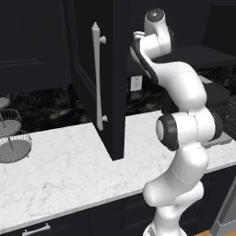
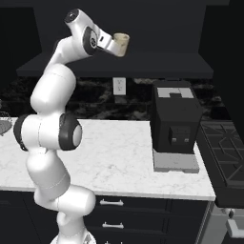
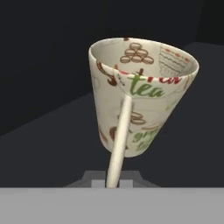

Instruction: Gather all objects into one cabinet and sort the glasses and bowls to opposite sides.

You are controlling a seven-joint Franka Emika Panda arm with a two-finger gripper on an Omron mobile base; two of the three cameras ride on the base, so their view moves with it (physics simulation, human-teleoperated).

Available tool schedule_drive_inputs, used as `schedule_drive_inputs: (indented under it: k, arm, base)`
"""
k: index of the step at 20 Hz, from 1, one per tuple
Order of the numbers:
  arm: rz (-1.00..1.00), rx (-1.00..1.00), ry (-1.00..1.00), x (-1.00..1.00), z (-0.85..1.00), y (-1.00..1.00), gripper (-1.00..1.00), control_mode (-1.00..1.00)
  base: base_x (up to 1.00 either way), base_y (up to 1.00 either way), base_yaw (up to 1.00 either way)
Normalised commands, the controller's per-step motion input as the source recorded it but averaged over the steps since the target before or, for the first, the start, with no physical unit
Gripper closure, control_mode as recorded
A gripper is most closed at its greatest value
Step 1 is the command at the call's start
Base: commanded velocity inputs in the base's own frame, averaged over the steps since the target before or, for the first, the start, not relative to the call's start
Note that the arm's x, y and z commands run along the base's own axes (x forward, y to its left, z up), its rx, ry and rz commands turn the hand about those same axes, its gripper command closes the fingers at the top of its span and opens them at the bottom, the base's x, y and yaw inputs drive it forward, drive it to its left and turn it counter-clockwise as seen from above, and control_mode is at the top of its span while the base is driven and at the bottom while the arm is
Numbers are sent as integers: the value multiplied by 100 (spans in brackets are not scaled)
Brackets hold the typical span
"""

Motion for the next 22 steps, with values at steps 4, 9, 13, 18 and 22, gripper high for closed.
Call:
schedule_drive_inputs:
  k: [4,9,13,18,22]
  arm:
    - [0,0,-9,-33,3,0,100,-100]
    - [0,0,-7,-45,0,0,100,-100]
    - [0,0,-9,-50,3,0,100,-100]
    - [0,0,-12,-53,11,0,100,-100]
    - [0,0,-12,-50,10,0,100,-100]
  base:
    - [0,0,0]
    - [0,0,0]
    - [0,0,0]
    - [0,0,0]
    - [0,0,0]
